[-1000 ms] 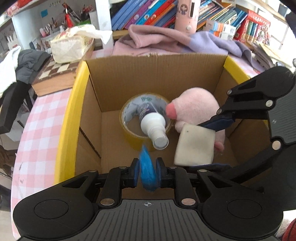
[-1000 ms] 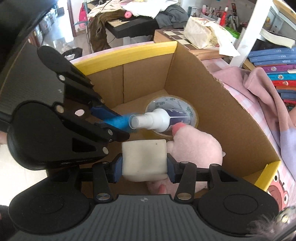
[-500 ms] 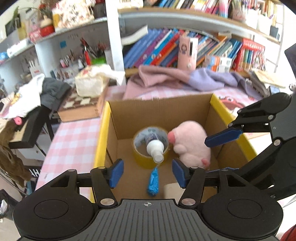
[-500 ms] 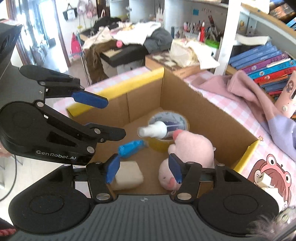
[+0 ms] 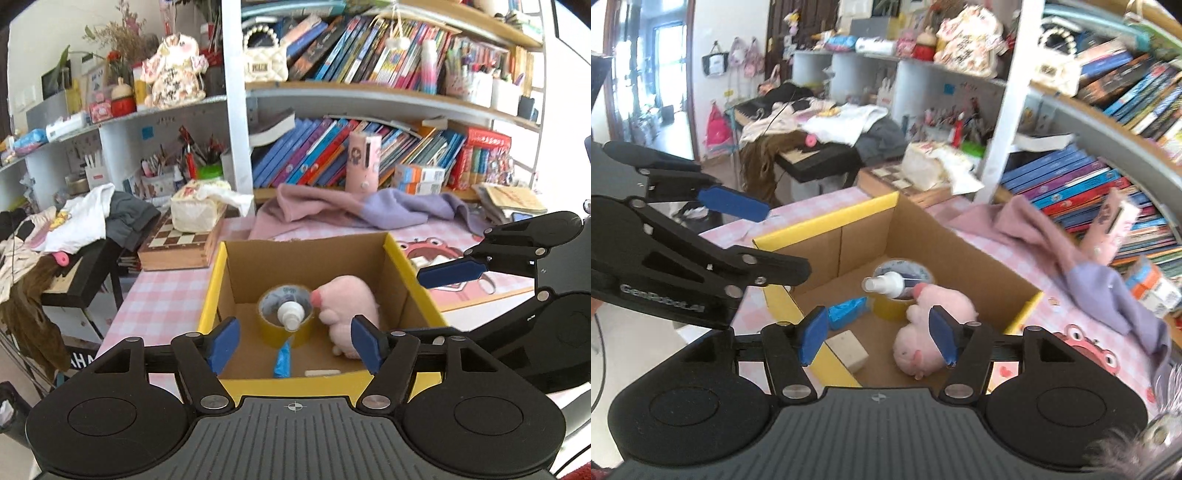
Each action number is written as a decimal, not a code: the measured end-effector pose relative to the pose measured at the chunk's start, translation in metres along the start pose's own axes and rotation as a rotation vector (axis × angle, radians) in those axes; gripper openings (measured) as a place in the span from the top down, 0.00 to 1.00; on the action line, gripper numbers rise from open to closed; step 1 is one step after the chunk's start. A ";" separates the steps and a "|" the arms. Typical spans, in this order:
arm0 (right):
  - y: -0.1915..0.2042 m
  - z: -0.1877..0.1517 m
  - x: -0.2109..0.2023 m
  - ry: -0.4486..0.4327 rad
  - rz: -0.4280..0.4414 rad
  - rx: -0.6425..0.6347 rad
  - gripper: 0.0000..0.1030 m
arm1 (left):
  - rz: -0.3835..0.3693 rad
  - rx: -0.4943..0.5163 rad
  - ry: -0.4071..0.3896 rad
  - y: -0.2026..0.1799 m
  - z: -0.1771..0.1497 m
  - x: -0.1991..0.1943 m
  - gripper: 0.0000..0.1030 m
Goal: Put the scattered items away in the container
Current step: 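Raise both open tools out of the yellow box and pull back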
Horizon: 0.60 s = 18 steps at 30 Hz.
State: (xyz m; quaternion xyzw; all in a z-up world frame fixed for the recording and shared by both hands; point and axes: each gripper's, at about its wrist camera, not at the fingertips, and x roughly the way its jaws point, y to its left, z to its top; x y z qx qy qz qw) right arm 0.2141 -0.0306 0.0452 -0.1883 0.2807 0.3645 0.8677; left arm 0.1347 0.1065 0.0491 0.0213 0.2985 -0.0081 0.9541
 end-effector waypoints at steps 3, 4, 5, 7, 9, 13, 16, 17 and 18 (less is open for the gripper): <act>0.001 -0.008 -0.018 -0.034 -0.055 0.012 0.43 | 0.004 0.018 -0.026 -0.009 -0.004 -0.015 0.30; 0.001 -0.011 -0.024 -0.045 -0.073 0.017 0.43 | 0.006 0.024 -0.034 -0.012 -0.006 -0.020 0.30; 0.001 -0.013 -0.030 -0.056 -0.091 0.023 0.42 | 0.009 0.030 -0.042 -0.015 -0.008 -0.025 0.29; 0.000 -0.020 -0.043 -0.082 -0.128 0.041 0.42 | 0.014 0.037 -0.058 -0.020 -0.011 -0.034 0.29; -0.001 -0.026 -0.056 -0.104 -0.161 0.062 0.41 | 0.018 0.035 -0.072 -0.025 -0.016 -0.042 0.29; 0.000 -0.041 -0.080 -0.132 -0.212 0.100 0.40 | 0.016 0.023 -0.089 -0.032 -0.023 -0.057 0.28; 0.002 -0.050 -0.094 -0.149 -0.244 0.121 0.39 | 0.030 0.017 -0.103 -0.037 -0.029 -0.067 0.28; 0.002 -0.053 -0.098 -0.154 -0.252 0.131 0.39 | 0.033 0.009 -0.106 -0.037 -0.031 -0.070 0.28; 0.003 -0.056 -0.102 -0.160 -0.260 0.144 0.39 | 0.037 -0.002 -0.111 -0.038 -0.032 -0.073 0.28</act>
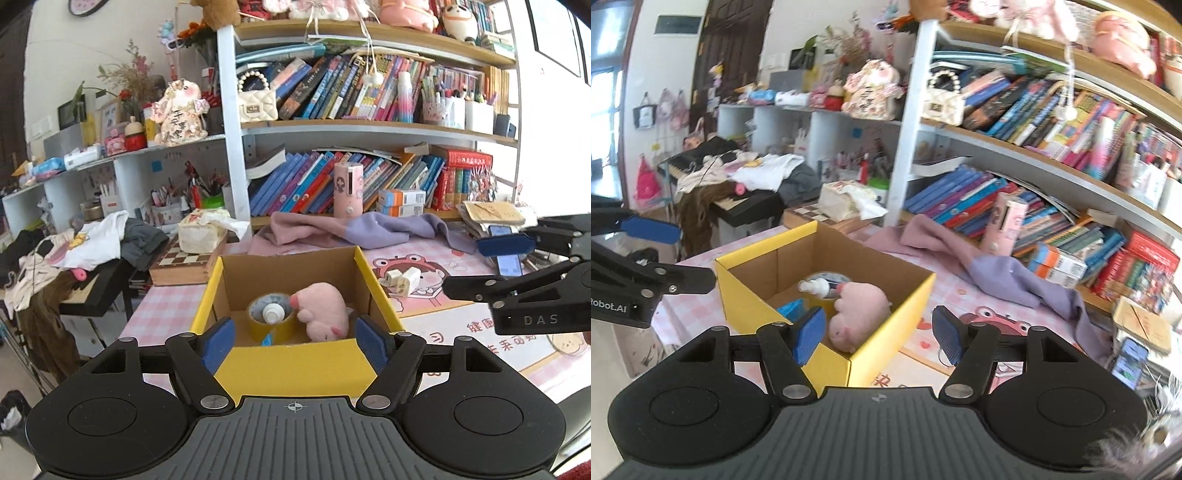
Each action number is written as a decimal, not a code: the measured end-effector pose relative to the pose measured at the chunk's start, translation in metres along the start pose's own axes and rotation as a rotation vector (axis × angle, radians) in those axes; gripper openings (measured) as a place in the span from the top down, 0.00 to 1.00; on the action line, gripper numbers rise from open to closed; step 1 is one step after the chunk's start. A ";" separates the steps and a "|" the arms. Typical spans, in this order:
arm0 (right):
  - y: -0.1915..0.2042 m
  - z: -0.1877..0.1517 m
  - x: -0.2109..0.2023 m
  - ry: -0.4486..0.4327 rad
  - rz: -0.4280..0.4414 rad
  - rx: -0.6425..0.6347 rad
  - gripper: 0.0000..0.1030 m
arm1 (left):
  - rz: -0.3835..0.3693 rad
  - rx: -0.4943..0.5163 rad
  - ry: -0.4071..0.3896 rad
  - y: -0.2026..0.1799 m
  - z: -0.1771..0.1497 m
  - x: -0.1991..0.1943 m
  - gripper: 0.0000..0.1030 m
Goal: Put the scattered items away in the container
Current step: 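Raise both open tools out of the yellow box and pull back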
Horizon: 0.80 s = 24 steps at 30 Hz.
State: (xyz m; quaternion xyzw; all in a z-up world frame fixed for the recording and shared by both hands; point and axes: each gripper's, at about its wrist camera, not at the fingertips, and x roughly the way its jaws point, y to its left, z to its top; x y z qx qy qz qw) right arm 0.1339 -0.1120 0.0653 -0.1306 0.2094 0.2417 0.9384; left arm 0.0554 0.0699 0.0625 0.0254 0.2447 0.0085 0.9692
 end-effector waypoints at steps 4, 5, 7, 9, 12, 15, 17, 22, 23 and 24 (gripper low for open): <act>-0.003 -0.010 -0.016 -0.019 -0.039 0.063 0.36 | 0.031 -0.025 -0.023 -0.004 -0.005 -0.012 0.22; -0.003 -0.013 -0.019 -0.022 -0.052 0.074 0.36 | 0.038 -0.028 -0.027 -0.005 -0.007 -0.015 0.22; 0.000 -0.021 -0.025 -0.027 -0.071 0.091 0.36 | 0.048 -0.030 -0.030 -0.006 -0.010 -0.019 0.22; 0.002 -0.028 -0.029 -0.028 -0.085 0.110 0.35 | 0.058 -0.035 -0.030 -0.008 -0.013 -0.022 0.22; 0.007 -0.038 -0.035 -0.026 -0.110 0.134 0.35 | 0.073 -0.048 -0.030 -0.009 -0.020 -0.028 0.22; 0.013 -0.049 -0.041 -0.019 -0.129 0.145 0.34 | 0.083 -0.053 -0.026 -0.011 -0.028 -0.031 0.22; 0.016 -0.055 -0.043 -0.008 -0.139 0.146 0.33 | 0.088 -0.049 -0.019 -0.013 -0.034 -0.033 0.22; 0.022 -0.068 -0.047 0.010 -0.171 0.161 0.29 | 0.090 -0.043 0.002 -0.018 -0.048 -0.035 0.21; 0.023 -0.071 -0.048 0.014 -0.178 0.166 0.29 | 0.091 -0.040 0.006 -0.020 -0.050 -0.035 0.21; 0.024 -0.073 -0.048 0.019 -0.186 0.170 0.28 | 0.091 -0.038 0.010 -0.021 -0.053 -0.034 0.21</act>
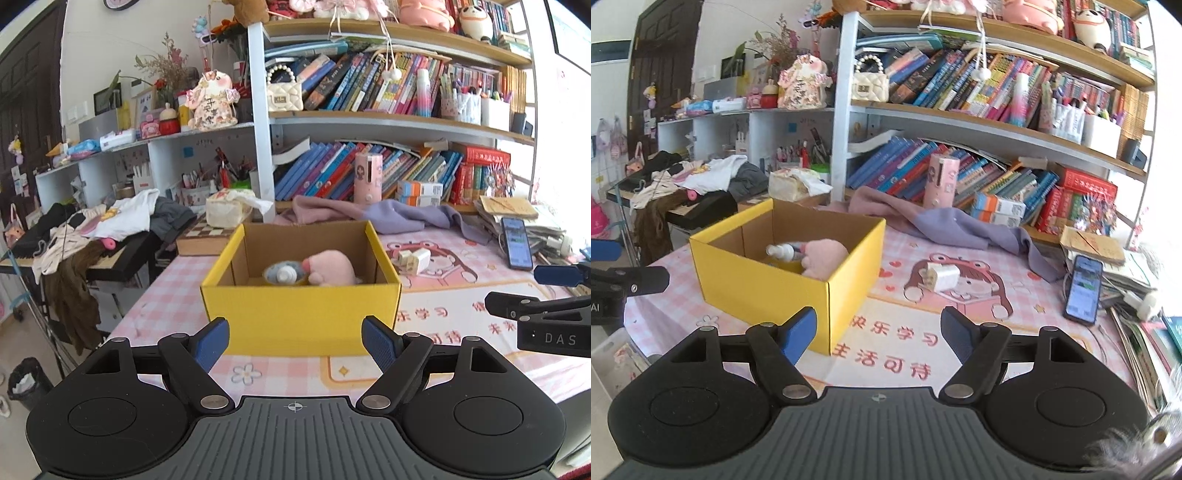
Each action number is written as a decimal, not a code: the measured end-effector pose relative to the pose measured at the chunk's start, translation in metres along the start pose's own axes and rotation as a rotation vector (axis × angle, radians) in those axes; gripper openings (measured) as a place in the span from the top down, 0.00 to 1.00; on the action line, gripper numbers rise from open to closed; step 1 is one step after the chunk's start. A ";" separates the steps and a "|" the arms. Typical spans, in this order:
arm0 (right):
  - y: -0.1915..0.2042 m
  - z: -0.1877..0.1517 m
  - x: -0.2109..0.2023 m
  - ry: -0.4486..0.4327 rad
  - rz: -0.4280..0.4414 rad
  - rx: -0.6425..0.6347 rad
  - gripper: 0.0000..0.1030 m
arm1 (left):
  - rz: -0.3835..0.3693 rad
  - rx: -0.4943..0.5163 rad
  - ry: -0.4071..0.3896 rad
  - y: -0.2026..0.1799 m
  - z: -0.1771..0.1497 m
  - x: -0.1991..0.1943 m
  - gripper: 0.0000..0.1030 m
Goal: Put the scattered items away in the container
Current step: 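Raise both open tools out of the yellow box and pull back, then move the left tool to the silver roll while the right tool reaches the white charger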
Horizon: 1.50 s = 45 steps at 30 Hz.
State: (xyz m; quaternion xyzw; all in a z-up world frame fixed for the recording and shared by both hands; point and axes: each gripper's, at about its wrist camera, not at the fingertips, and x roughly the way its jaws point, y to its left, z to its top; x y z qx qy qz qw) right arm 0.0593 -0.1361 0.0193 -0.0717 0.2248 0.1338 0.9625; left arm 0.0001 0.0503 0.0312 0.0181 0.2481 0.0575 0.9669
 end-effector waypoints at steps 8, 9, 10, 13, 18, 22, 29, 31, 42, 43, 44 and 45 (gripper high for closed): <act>0.009 -0.021 -0.003 0.063 -0.018 -0.024 0.24 | -0.041 0.013 0.056 -0.017 -0.022 0.002 0.21; 0.008 -0.022 -0.004 0.065 -0.022 -0.025 0.23 | -0.050 0.024 0.064 -0.021 -0.024 0.003 0.21; 0.007 -0.023 -0.004 0.067 -0.027 -0.023 0.22 | -0.058 0.034 0.067 -0.023 -0.025 0.004 0.21; 0.004 -0.026 -0.005 0.080 -0.045 -0.014 0.21 | -0.079 0.053 0.073 -0.030 -0.028 0.005 0.21; -0.002 -0.032 -0.005 0.116 -0.067 -0.009 0.18 | -0.093 0.041 0.094 -0.034 -0.032 0.010 0.17; -0.006 -0.036 -0.005 0.139 -0.074 0.003 0.16 | -0.097 0.013 0.126 -0.034 -0.035 0.015 0.16; -0.005 -0.037 -0.001 0.154 -0.056 0.003 0.13 | -0.068 0.008 0.142 -0.031 -0.037 0.016 0.09; -0.002 -0.037 0.000 0.159 -0.047 -0.002 0.12 | -0.065 0.012 0.150 -0.032 -0.037 0.017 0.08; -0.005 -0.037 0.009 0.186 -0.026 0.002 0.08 | -0.061 0.022 0.192 -0.035 -0.038 0.025 0.03; -0.006 -0.037 0.010 0.187 -0.024 0.002 0.08 | -0.061 0.023 0.194 -0.035 -0.038 0.026 0.03; -0.006 -0.037 0.011 0.190 -0.023 0.003 0.07 | -0.062 0.023 0.198 -0.036 -0.038 0.027 0.03; -0.007 -0.037 0.012 0.192 -0.022 0.003 0.06 | -0.065 0.022 0.203 -0.036 -0.039 0.028 0.03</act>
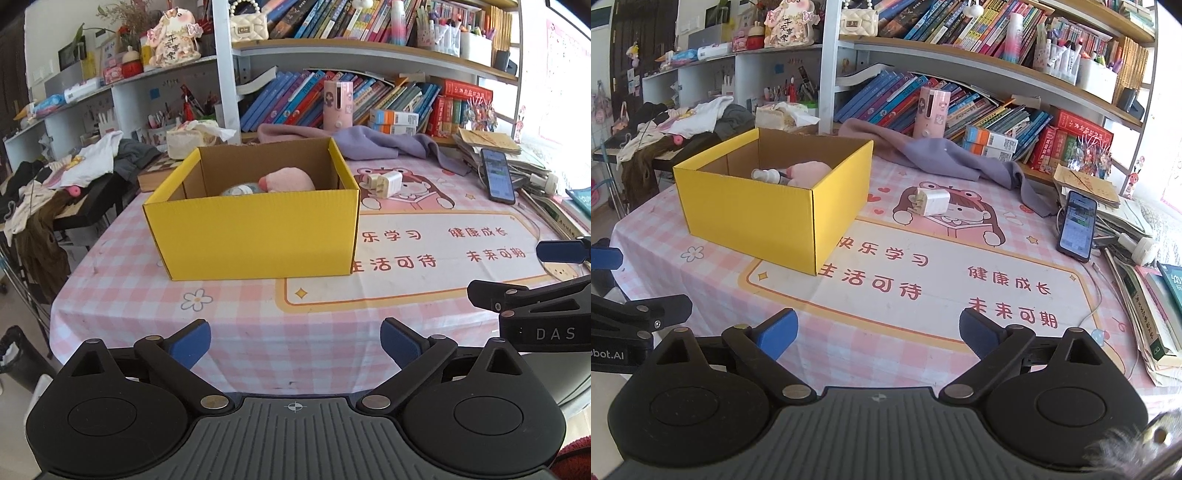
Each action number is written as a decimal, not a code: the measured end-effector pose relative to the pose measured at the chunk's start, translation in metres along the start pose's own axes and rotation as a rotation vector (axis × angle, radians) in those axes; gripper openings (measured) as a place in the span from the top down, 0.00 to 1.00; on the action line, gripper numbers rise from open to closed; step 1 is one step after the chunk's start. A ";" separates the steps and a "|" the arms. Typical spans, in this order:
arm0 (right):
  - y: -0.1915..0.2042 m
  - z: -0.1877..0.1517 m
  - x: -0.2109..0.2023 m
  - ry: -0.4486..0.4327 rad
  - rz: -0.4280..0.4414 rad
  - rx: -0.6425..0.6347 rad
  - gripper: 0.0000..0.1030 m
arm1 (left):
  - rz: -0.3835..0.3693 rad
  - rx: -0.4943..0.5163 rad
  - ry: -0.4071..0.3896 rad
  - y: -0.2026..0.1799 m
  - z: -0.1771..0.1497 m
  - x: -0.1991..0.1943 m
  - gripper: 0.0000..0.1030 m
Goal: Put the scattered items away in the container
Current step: 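Move the left tool to the silver roll while the right tool reaches the white charger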
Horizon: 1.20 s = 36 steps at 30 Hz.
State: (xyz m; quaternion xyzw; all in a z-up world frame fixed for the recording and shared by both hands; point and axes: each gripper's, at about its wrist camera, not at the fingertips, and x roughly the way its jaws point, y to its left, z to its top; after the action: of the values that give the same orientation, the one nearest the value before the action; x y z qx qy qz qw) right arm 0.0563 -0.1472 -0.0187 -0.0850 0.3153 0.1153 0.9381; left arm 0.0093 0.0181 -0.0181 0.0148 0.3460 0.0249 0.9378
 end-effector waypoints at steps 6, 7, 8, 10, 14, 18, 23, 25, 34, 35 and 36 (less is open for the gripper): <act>-0.006 -0.001 0.005 0.015 -0.004 0.008 0.04 | -0.032 -0.003 0.034 -0.005 0.001 0.009 0.03; -0.007 -0.001 0.006 0.018 -0.006 0.010 0.04 | -0.040 -0.004 0.039 -0.006 0.001 0.011 0.03; -0.009 -0.001 0.006 0.020 -0.008 0.012 0.04 | -0.048 -0.003 0.046 -0.008 0.001 0.013 0.03; -0.011 -0.002 0.008 0.026 -0.013 0.015 0.04 | -0.064 -0.003 0.058 -0.011 0.002 0.017 0.03; -0.019 -0.003 0.012 0.040 -0.026 0.020 0.03 | -0.095 0.004 0.075 -0.019 0.004 0.026 0.03; -0.030 -0.003 0.016 0.051 -0.048 0.034 0.03 | -0.131 0.021 0.084 -0.031 0.009 0.035 0.03; -0.048 -0.002 0.017 0.049 -0.088 0.059 0.03 | -0.189 0.056 0.079 -0.050 0.018 0.044 0.03; -0.056 -0.001 0.017 0.039 -0.103 0.070 0.03 | -0.212 0.071 0.071 -0.058 0.022 0.047 0.03; -0.088 0.006 0.028 0.035 -0.131 0.109 0.03 | -0.280 0.141 0.027 -0.089 0.042 0.063 0.03; -0.091 0.007 0.031 0.038 -0.132 0.110 0.03 | -0.285 0.146 0.026 -0.092 0.045 0.066 0.03; -0.094 0.007 0.034 0.039 -0.133 0.110 0.03 | -0.289 0.150 0.025 -0.094 0.047 0.070 0.03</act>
State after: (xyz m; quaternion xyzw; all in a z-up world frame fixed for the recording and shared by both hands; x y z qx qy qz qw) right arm 0.1118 -0.2298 -0.0255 -0.0564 0.3332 0.0338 0.9406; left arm 0.0964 -0.0725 -0.0317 0.0345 0.3570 -0.1358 0.9235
